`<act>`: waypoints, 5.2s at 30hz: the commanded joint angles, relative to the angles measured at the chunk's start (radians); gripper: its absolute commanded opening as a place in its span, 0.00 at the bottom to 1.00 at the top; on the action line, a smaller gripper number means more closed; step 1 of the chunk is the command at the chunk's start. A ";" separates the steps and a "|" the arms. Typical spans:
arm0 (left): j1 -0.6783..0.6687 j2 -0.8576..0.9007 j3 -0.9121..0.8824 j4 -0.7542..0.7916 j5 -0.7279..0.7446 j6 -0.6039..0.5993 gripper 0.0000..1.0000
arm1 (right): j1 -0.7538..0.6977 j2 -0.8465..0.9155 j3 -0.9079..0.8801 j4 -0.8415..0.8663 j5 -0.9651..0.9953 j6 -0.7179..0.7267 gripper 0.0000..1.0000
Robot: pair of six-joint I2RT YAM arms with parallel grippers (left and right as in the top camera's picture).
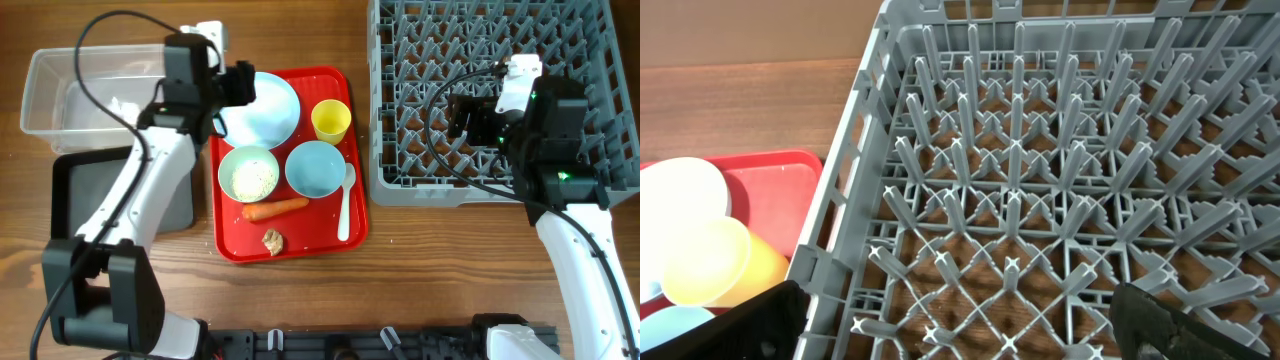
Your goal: Sort waste into correct bins and load items into the dishwasher rack
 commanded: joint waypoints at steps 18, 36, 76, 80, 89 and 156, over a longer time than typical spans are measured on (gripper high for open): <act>0.008 0.094 0.004 -0.161 -0.082 0.007 0.65 | -0.005 -0.003 0.018 0.010 -0.020 0.008 1.00; 0.008 0.284 0.004 -0.168 -0.150 0.008 0.45 | -0.005 -0.003 0.018 0.009 -0.020 0.008 1.00; 0.430 0.106 0.060 -0.020 -0.124 0.000 0.68 | -0.005 -0.003 0.018 0.025 -0.021 0.011 1.00; 0.396 0.085 0.060 -0.012 -0.010 0.000 0.67 | -0.005 -0.003 0.018 0.025 -0.021 0.011 1.00; 0.152 0.016 0.060 -0.006 0.155 0.000 0.72 | -0.005 -0.003 0.018 0.025 -0.020 0.012 1.00; -0.039 0.237 0.063 0.442 1.322 -0.555 0.04 | -0.004 0.324 0.018 0.641 -1.076 -0.053 1.00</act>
